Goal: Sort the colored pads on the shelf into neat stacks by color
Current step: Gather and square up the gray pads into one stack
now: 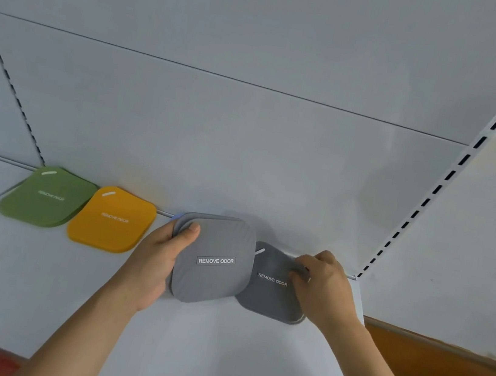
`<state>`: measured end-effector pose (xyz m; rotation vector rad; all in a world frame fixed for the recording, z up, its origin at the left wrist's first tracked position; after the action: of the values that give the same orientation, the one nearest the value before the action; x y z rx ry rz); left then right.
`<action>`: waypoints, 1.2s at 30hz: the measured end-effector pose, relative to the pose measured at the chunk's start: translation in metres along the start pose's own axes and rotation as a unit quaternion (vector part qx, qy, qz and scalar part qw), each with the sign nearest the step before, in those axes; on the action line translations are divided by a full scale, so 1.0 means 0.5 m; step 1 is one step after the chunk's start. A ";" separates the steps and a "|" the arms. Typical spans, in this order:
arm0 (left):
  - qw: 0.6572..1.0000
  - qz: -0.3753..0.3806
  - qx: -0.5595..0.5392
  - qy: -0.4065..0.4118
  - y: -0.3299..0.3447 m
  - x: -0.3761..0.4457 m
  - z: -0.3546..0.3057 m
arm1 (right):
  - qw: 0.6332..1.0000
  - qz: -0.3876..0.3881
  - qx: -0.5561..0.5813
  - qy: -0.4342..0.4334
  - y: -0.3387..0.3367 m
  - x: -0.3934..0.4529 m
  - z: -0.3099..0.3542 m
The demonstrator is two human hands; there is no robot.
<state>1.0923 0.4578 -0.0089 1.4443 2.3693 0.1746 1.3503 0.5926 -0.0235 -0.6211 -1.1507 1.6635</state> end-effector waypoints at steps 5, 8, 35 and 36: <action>1.000 -0.005 -0.011 -0.012 -0.014 0.003 -0.001 | 0.995 -0.081 0.049 -0.032 -0.100 -0.030 0.014; 0.999 -0.008 -0.036 -0.025 -0.013 0.012 0.002 | 0.973 -0.133 0.187 -0.025 -0.183 -0.055 0.022; 0.991 0.050 0.098 0.075 0.063 -0.015 0.012 | 0.979 -0.053 0.195 0.040 -0.080 -0.049 0.003; 0.994 0.038 0.079 0.070 0.047 -0.011 0.004 | 0.991 -0.039 0.120 0.048 -0.074 -0.035 -0.020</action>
<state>1.1151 0.4638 -0.0026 1.6475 2.4898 0.1140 1.3813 0.5830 0.0036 -0.4907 -0.8774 1.6546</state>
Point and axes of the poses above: each hand's wrist, its own x-axis towards the middle knuckle, its own y-axis out of the palm, z = x × y, the point moved 5 cm from there along x, towards the middle knuckle, and after that the axes turned 2 degrees about -y, right-handed, at the moved point
